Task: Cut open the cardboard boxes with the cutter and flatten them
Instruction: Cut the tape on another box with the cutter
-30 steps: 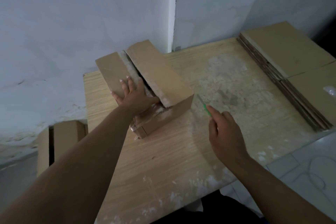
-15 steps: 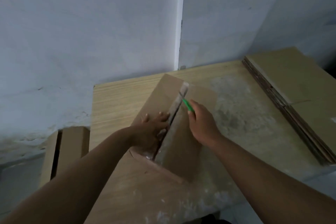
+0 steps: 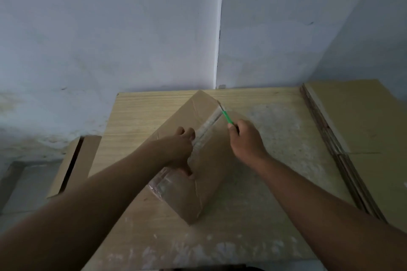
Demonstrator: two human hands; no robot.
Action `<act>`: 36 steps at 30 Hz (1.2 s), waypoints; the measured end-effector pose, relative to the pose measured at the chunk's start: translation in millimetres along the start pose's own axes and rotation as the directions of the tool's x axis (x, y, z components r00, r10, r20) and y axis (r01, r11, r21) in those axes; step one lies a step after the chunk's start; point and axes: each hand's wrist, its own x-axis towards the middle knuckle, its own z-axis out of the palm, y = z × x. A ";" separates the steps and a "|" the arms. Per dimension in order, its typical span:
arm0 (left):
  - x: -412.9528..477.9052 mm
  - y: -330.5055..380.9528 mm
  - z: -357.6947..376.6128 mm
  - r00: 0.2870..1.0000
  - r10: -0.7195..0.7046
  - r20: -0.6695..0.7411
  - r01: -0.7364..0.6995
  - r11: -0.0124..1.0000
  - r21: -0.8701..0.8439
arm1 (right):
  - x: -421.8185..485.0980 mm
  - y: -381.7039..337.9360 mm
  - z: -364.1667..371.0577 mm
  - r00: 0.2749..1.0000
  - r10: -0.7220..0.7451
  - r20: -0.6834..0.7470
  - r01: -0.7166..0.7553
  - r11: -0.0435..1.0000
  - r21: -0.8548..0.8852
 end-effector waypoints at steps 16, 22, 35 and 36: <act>17.4 3.8 -31.7 0.953 -0.282 -0.110 0.261 0.950 -0.173 | -4.1 29.1 -5.3 0.850 0.385 0.359 -0.469 0.864 0.184; 14.7 73.0 -10.5 0.996 -0.089 0.004 0.087 0.960 -0.266 | -34.3 24.6 -5.1 0.690 0.529 0.493 -0.709 0.361 0.606; 21.4 30.9 -26.7 0.999 -0.002 0.033 0.002 1.000 0.003 | -13.3 15.8 1.5 0.763 0.507 0.400 -0.608 0.354 0.711; 24.8 28.7 -30.2 0.999 0.004 0.051 -0.004 1.000 -0.005 | -14.9 14.0 0.9 0.776 0.497 0.387 -0.588 0.350 0.729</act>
